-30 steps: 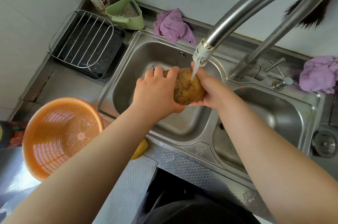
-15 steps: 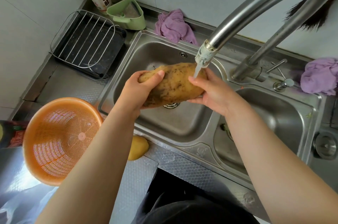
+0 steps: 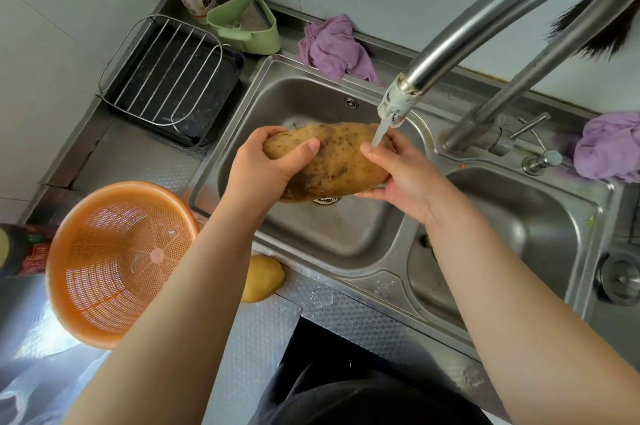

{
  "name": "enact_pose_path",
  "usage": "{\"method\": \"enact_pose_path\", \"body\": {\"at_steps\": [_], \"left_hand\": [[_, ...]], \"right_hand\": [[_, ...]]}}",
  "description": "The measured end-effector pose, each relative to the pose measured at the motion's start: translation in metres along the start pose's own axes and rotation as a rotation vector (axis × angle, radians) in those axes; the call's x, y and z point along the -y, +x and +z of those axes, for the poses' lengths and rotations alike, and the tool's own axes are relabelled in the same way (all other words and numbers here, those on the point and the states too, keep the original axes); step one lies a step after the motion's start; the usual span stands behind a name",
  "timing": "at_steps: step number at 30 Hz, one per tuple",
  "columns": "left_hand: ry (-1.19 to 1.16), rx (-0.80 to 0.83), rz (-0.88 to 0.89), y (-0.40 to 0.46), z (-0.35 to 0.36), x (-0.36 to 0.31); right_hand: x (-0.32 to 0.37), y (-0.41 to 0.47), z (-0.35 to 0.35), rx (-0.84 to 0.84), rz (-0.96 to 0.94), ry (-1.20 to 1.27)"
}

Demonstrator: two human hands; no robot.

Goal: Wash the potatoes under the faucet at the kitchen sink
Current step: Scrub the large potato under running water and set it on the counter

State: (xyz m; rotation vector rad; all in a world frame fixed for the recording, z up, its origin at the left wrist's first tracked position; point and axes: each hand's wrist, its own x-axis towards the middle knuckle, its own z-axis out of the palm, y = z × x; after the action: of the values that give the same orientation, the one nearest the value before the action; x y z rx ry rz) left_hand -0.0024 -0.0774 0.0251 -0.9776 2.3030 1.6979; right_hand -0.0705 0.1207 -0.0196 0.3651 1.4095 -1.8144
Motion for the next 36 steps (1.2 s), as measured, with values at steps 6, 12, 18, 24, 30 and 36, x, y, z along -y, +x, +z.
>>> {"method": "enact_pose_path", "body": {"at_steps": [6, 12, 18, 24, 30, 36], "left_hand": [[0.101, -0.021, 0.126, -0.007, 0.015, -0.002], [-0.016, -0.02, 0.034, 0.003, 0.003, -0.001], [0.151, -0.028, 0.184, -0.007, 0.013, -0.001], [-0.002, -0.024, 0.092, 0.001, -0.002, 0.002], [0.168, -0.046, 0.199, -0.008, 0.007, 0.003], [0.058, -0.06, 0.148, -0.005, -0.003, 0.005]], "right_hand": [[0.021, 0.008, 0.019, -0.345, 0.066, -0.172], [0.009, 0.002, 0.002, -0.017, 0.016, -0.109], [0.016, 0.013, 0.017, -0.311, 0.083, -0.172], [0.007, 0.005, 0.008, -0.088, -0.049, -0.052], [0.007, 0.008, 0.026, -0.297, 0.033, 0.002], [0.007, 0.001, 0.019, -0.121, -0.03, 0.121]]}}
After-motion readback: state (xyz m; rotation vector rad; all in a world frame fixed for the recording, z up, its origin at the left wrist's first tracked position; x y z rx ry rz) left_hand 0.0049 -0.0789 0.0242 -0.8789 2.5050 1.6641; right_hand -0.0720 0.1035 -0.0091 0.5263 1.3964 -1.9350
